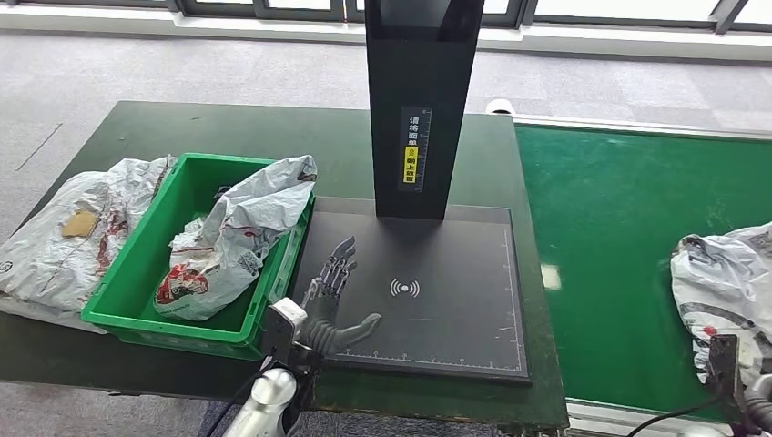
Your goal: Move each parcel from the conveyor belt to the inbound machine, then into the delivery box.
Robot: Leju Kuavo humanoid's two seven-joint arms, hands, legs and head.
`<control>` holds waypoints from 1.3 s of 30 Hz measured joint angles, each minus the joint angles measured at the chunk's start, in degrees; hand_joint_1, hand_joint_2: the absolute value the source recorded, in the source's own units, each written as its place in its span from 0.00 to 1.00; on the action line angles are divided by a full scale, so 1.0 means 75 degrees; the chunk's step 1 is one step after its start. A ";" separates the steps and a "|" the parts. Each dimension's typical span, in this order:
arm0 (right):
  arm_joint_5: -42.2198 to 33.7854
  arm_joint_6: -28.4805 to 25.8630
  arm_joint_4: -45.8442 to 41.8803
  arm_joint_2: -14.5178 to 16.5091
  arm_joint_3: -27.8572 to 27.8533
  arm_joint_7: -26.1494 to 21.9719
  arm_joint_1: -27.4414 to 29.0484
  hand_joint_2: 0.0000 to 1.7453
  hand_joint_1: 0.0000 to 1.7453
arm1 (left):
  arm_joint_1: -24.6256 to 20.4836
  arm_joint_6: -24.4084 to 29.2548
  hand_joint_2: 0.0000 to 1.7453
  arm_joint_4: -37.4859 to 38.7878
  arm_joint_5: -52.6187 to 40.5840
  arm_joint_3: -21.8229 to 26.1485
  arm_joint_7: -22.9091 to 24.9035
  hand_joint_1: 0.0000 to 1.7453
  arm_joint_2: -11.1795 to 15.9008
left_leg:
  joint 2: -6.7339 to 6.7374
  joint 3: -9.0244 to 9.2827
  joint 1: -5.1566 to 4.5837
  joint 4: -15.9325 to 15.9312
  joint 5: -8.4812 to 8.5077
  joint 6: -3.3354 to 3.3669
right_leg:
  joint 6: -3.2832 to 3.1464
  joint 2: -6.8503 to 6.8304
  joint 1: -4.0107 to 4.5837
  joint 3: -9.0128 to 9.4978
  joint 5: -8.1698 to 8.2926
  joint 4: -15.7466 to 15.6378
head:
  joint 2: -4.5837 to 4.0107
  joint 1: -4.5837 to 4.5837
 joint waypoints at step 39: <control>0.0878 0.0694 0.3340 -0.1284 0.2078 0.4935 -0.1366 1.00 0.00 | -0.0061 0.0068 1.00 0.0444 0.0087 -0.0006 0.0000 0.00 -0.0023 | 0.0002 0.0002 -0.0002 0.0001 0.0012 0.0013 | 0.0003 0.0003 -0.0001 0.0001 0.0003 0.0000 | 0.0000 0.0000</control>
